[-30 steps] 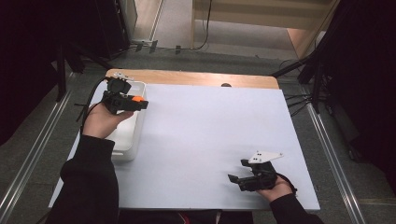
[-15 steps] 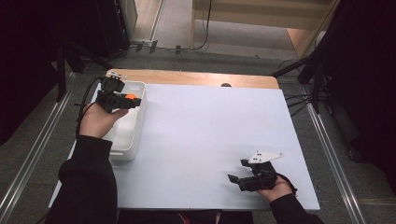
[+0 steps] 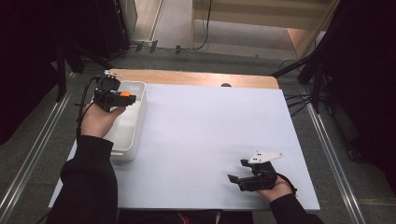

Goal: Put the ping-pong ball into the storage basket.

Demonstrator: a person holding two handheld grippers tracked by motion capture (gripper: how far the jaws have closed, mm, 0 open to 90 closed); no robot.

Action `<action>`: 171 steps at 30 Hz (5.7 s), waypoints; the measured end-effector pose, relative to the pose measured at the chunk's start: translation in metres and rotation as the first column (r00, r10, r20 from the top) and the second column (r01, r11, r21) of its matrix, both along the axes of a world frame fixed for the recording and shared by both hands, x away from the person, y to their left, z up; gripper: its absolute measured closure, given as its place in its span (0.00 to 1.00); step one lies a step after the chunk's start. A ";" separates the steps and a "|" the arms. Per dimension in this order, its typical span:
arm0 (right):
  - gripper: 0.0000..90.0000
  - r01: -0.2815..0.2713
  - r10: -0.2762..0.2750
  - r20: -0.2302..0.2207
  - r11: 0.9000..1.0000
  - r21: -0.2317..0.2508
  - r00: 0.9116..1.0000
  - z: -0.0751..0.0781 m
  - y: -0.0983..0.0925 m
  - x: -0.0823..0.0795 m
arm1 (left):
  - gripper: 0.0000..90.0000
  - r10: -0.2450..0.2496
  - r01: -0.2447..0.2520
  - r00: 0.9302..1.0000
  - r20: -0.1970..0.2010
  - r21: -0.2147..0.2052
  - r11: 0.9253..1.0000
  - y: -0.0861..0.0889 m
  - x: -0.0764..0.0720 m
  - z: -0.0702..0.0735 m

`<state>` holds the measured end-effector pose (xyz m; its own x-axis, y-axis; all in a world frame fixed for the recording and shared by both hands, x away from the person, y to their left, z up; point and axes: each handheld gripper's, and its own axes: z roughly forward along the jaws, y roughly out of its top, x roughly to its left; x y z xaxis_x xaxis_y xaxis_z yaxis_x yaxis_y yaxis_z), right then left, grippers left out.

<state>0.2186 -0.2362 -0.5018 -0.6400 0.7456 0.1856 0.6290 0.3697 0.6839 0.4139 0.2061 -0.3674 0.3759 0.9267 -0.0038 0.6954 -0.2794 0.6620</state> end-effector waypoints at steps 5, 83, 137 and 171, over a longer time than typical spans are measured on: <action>0.21 -0.001 0.001 0.000 1.000 -0.002 1.000 0.000 0.000 0.000 | 0.57 0.017 -0.017 1.000 0.012 0.006 1.000 -0.001 0.003 -0.006; 0.21 -0.003 0.003 0.001 1.000 -0.003 1.000 0.000 0.000 0.000 | 0.38 0.008 -0.008 1.000 0.001 -0.057 0.998 0.008 0.014 -0.027; 0.21 -0.003 0.003 0.000 1.000 0.000 1.000 0.000 0.000 0.000 | 0.31 -0.401 0.395 0.916 -0.023 -0.136 0.909 -0.051 -0.015 -0.008; 0.21 0.006 -0.006 -0.005 1.000 0.001 1.000 0.001 -0.001 -0.001 | 0.31 -0.484 0.477 0.875 -0.014 -0.139 0.868 -0.080 -0.031 -0.025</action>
<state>0.2177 -0.2374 -0.5012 -0.6345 0.7492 0.1898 0.6346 0.3648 0.6813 0.3824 0.1260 -0.3921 0.7710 0.6217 -0.1380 0.5278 -0.5025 0.6848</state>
